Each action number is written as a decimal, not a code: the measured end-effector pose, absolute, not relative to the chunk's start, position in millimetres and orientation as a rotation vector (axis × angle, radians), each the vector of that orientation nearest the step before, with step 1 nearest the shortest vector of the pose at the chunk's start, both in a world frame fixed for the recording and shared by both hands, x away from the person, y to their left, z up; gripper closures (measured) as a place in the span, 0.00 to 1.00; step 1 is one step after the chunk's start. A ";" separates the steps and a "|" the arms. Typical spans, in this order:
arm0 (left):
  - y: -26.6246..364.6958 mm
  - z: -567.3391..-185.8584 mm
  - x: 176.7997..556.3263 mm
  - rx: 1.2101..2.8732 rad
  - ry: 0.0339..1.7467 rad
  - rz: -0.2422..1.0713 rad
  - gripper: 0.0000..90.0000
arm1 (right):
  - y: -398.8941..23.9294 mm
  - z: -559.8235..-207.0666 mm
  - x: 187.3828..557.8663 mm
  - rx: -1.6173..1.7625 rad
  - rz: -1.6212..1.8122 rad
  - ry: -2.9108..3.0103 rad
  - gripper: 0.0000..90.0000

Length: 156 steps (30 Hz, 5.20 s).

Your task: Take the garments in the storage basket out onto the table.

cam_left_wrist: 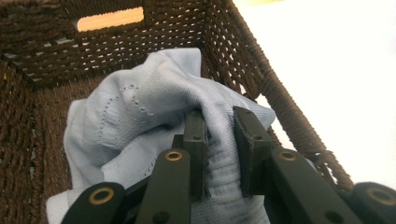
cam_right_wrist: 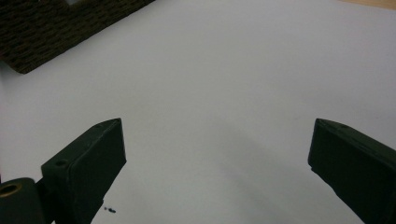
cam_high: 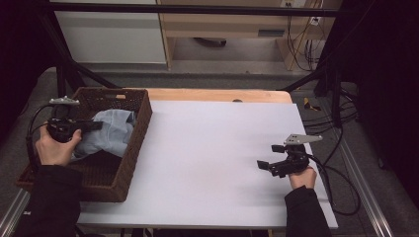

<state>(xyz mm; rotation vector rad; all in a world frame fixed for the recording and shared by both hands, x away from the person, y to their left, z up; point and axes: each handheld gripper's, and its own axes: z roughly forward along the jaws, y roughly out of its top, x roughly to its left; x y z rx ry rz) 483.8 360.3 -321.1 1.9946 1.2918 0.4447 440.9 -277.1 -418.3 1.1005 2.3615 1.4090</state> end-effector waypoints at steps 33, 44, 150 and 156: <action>378.9 -268.2 456.6 2.047 1.216 0.429 0.86 | -278.2 -417.1 440.3 1.103 1.418 2.357 0.05; 381.1 -254.0 447.3 2.028 1.195 0.448 0.86 | -278.3 -416.9 440.2 1.104 1.420 2.354 0.05; 258.4 -170.9 417.8 2.091 0.759 0.401 0.87 | -278.4 -416.7 440.2 1.101 1.424 2.359 0.05; 237.3 -168.5 420.5 2.117 0.722 0.390 0.87 | -278.5 -416.6 440.0 1.097 1.428 2.359 0.05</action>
